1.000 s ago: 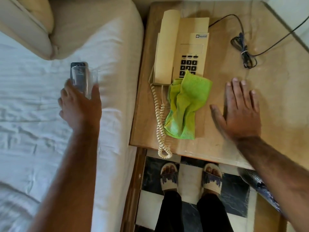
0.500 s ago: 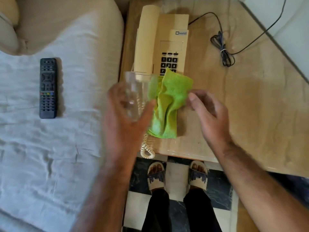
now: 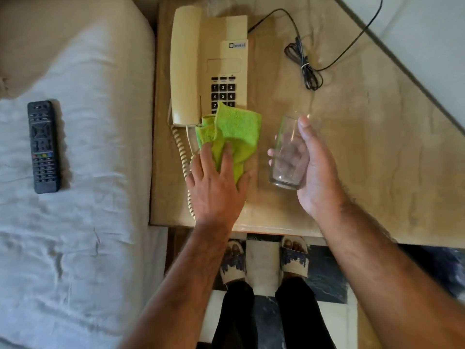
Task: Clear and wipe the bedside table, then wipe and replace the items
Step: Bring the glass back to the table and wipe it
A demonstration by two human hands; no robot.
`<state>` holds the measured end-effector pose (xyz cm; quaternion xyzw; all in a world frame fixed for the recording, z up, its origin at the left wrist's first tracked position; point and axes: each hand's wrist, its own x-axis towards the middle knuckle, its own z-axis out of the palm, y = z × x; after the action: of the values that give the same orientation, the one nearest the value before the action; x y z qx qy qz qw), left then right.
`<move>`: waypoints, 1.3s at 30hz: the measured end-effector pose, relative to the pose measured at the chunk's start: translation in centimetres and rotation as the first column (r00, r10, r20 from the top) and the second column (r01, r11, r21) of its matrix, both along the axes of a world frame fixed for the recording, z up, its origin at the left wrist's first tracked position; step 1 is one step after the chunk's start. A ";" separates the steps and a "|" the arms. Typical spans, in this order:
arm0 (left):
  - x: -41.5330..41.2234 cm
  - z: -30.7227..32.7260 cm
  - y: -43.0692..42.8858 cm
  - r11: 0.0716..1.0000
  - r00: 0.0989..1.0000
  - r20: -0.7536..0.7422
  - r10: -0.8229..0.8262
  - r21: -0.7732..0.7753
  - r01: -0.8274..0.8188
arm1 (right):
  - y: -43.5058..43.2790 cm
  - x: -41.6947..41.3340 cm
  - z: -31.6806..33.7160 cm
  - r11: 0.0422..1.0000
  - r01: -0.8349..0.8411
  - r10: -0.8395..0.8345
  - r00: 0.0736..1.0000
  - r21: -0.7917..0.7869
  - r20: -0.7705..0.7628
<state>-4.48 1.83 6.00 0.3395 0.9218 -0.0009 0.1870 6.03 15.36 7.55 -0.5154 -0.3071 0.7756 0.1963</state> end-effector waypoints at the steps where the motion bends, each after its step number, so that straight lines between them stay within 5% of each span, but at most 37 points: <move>1: 0.5 -0.4 0.0 1.000 1.000 -0.003 -0.012 0.010 0.012 | 0.2 0.3 -0.3 1.000 0.016 -0.016 1.000 0.009 0.013; 4: 1.5 -0.7 0.5 0.957 0.987 0.147 0.071 0.270 -0.109 | 0.2 0.9 -0.4 0.999 0.020 -0.021 0.998 0.034 0.051; 6: 2.9 0.5 1.5 0.828 0.906 0.413 0.095 0.472 -0.302 | 0.1 0.9 -0.2 0.997 -0.038 0.034 0.998 0.062 0.057; 8: 5.1 2.3 3.0 0.732 0.848 0.526 0.061 0.554 -0.396 | -0.5 0.7 0.2 0.992 -0.079 0.078 0.997 0.099 0.010; 11: 5.7 4.4 5.4 0.729 0.826 0.545 0.143 0.507 -0.460 | -2.0 0.8 0.9 0.989 -0.056 0.061 0.998 0.140 -0.032; 15: 2.8 5.8 8.3 0.617 0.544 0.810 0.219 0.317 -0.720 | -3.1 1.2 1.8 0.987 -0.024 0.023 1.000 0.161 0.012; 17: 4.0 6.5 8.0 0.637 0.571 0.797 0.197 0.338 -0.693 | -1.7 0.7 2.5 0.982 0.030 -0.039 0.998 0.189 0.040; 21: 7.9 7.3 3.5 0.695 0.782 0.623 0.024 0.552 -0.461 | 2.0 0.2 3.9 0.974 0.014 -0.020 1.000 0.225 0.024; 23: 7.1 7.0 3.3 0.693 0.773 0.635 -0.008 0.561 -0.453 | 1.6 0.8 4.0 0.988 -0.014 0.019 0.999 0.154 -0.034; 27: 3.9 7.0 6.6 0.619 0.626 0.747 0.225 0.386 -0.683 | -1.3 1.2 4.0 0.973 -0.205 0.207 0.978 0.109 -0.012; 33: 7.7 7.7 4.2 0.671 0.785 0.603 0.142 0.524 -0.525 | 1.3 -0.7 5.0 0.980 -0.107 0.075 0.979 0.166 0.188; 37: 4.4 7.3 5.5 0.596 0.543 0.791 0.281 0.299 -0.745 | -0.5 0.4 4.8 0.967 -0.241 0.241 0.970 0.078 0.019; 39: 2.7 7.3 6.9 0.588 0.533 0.773 0.342 0.266 -0.764 | -2.0 -0.1 4.6 0.972 -0.225 0.221 0.974 0.069 0.052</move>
<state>-1.76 8.75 13.33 0.0255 0.8068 0.4600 0.3699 5.94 13.35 12.11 -0.4869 -0.3961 0.7692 0.1202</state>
